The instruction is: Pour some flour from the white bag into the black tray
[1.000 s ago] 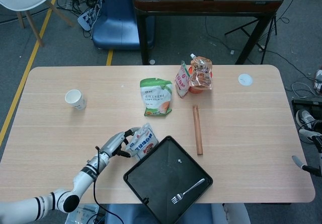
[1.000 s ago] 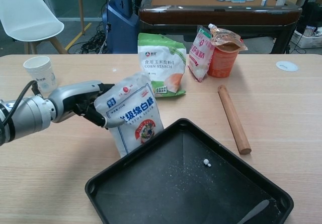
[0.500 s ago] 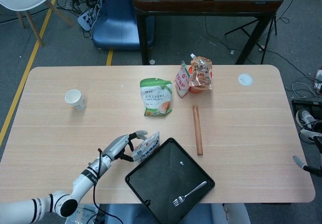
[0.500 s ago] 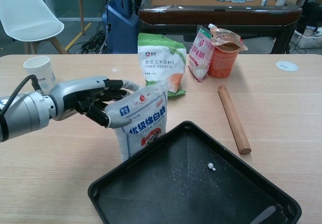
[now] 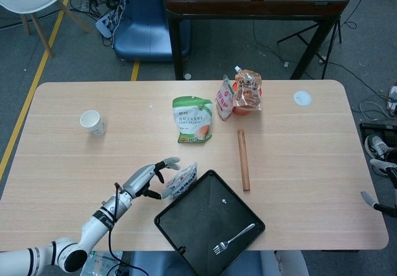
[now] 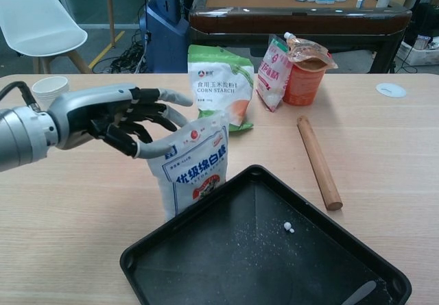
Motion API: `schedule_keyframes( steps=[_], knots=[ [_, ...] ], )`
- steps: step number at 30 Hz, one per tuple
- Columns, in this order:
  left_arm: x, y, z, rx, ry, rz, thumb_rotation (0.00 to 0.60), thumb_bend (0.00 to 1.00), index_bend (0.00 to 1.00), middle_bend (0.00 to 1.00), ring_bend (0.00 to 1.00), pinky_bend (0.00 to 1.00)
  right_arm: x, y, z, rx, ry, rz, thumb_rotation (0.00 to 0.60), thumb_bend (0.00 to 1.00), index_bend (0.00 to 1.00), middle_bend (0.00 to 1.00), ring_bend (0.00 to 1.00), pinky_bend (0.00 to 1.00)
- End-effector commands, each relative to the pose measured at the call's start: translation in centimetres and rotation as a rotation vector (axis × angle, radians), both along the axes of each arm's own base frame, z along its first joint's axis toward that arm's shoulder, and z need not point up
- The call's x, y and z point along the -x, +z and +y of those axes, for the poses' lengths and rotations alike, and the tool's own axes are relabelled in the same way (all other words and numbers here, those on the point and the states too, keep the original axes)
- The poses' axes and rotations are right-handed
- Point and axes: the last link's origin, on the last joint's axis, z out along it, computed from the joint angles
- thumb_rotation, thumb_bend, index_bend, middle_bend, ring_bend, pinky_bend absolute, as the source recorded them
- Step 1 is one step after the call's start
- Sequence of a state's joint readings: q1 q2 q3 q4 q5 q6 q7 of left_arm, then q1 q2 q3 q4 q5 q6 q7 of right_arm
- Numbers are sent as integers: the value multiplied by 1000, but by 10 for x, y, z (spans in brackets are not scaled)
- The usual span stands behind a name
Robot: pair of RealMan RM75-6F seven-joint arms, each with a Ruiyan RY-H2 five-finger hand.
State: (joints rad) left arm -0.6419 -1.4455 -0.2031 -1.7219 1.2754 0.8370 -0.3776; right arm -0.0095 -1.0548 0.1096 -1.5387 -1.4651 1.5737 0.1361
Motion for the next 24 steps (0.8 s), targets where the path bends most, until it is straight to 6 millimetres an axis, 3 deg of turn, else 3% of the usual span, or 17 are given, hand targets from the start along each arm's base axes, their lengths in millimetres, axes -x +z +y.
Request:
schedule_keyframes(
  steps=[1,13,18,24],
  knots=[
    [-1,9,-2,-11,-7,-11,600,311,124,225,171,388,0,0,0,-1,1,-1,600,157,278,341,194,200],
    [3,53,7,-146,-9,-19,600,311,125,224,171,385,-4,1,-2,-14,15,10,600,158,278,341,194,200],
    [24,83,13,-258,36,27,600,310,141,224,172,385,-9,0,-7,-43,30,21,600,158,278,341,194,200],
    [70,109,9,-436,118,153,600,310,166,225,174,385,-15,-5,-14,-103,35,10,600,181,279,344,193,200]
  ],
)
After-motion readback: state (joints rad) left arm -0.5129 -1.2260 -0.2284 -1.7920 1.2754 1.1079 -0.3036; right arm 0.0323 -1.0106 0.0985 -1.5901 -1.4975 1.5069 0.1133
